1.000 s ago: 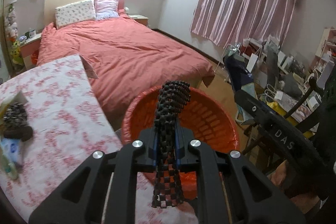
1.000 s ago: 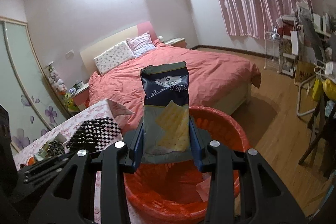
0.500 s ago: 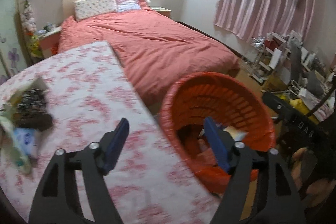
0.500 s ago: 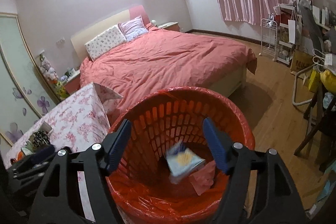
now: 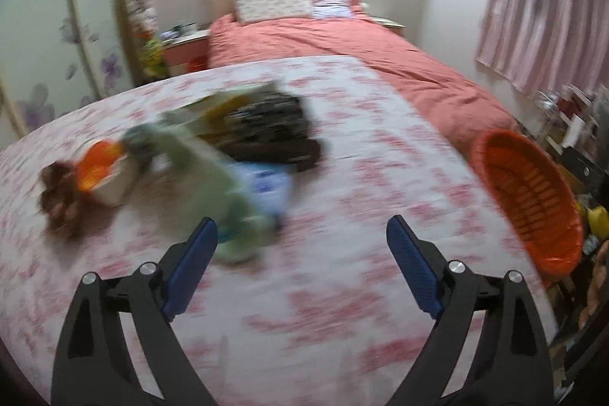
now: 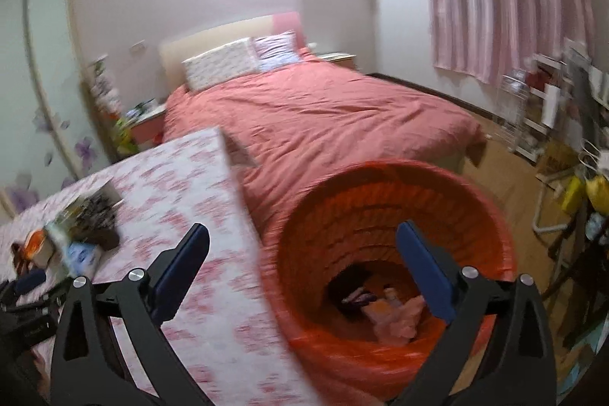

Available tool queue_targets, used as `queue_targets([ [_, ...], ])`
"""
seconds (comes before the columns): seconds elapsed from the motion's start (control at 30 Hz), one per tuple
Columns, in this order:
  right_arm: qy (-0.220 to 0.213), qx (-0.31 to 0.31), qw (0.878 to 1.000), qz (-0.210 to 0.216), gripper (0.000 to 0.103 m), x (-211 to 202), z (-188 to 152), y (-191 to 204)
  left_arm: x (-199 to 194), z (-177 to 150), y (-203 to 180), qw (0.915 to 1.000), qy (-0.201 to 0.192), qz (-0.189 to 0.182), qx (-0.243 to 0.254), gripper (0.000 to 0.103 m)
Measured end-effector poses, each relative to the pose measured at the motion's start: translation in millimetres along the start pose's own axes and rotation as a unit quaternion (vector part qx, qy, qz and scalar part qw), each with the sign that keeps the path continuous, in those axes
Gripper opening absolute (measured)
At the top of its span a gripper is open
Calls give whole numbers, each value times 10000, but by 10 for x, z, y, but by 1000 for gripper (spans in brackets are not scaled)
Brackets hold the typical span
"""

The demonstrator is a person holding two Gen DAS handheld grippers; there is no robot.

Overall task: Collect trash
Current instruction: 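Drop the mesh strip from the left tool while the right tool drops the snack bag into the basket, then grasp the green sock with the right tool while the left tool grasps the brown scrunchie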

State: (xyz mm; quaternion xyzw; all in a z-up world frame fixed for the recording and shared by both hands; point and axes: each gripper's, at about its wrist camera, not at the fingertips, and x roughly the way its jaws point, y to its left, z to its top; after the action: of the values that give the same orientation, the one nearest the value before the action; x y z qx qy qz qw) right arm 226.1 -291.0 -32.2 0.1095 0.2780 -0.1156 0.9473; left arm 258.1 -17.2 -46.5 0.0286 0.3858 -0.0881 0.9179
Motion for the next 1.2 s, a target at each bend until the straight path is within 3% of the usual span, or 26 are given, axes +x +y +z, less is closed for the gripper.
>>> queue_targets([
  [0.2, 440, -406, 9956, 723, 97, 89, -128, 591, -119, -121, 783, 9977, -12, 460, -506, 89],
  [0.43, 842, -742, 9826, 1479, 84, 149, -241, 1305, -256, -266, 1550, 9888, -52, 1037, -1073, 89],
  [0.63, 965, -1175, 9698, 1909, 72, 209, -305, 1941, -352, -317, 1981, 9816, -115, 1385, -1308, 89],
  [1.0, 1159, -1358, 9610, 2112, 54, 513, -308, 2538, -356, -392, 2255, 9794, -114, 1329, -1515, 88],
  [1.1, 1202, -1445, 9598, 2087, 46, 561, -339, 2619, -324, -380, 2280, 9797, -116, 1284, -1536, 88],
  [1.2, 1249, -1598, 9586, 1998, 29, 605, -376, 2655, -285, -363, 2272, 9800, -92, 1252, -1543, 88],
])
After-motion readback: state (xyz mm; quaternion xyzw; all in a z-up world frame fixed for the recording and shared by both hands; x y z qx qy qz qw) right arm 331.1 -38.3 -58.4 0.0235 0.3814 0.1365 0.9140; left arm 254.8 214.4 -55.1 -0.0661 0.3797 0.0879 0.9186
